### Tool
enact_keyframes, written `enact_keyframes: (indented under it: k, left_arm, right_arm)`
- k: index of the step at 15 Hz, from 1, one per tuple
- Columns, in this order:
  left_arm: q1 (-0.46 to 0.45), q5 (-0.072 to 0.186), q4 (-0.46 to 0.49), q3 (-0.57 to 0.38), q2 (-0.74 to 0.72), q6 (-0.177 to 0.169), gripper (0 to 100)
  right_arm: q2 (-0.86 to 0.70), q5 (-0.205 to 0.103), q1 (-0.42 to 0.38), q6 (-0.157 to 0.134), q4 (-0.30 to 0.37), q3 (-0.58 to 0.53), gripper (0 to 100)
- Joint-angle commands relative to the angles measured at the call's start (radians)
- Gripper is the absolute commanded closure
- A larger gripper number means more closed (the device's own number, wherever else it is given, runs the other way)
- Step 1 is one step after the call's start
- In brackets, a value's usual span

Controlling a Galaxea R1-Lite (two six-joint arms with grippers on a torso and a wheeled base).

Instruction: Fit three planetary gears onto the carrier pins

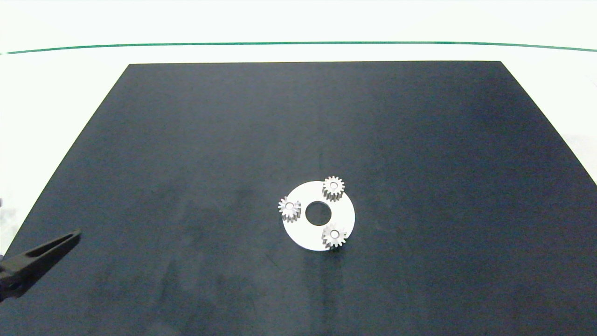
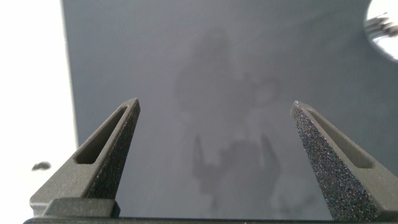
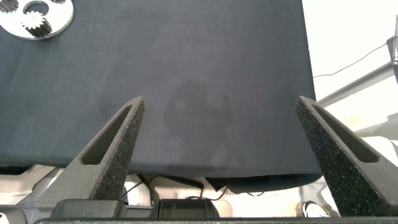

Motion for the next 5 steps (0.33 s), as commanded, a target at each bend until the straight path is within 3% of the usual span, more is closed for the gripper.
enact_keyframes:
  k: [1, 5]
  left_arm:
    - [0.23, 0.001, 0.165, 0.052, -0.393, 0.009, 0]
    - [0.239, -0.002, 0.301, 0.068, -0.623, 0.01, 0]
  right_arm:
    - [-0.016, -0.001, -0.002, -0.005, 0.01, -0.015, 0]
    - [-0.111, 0.006, -0.027, -0.01, 0.019, 0.013, 0]
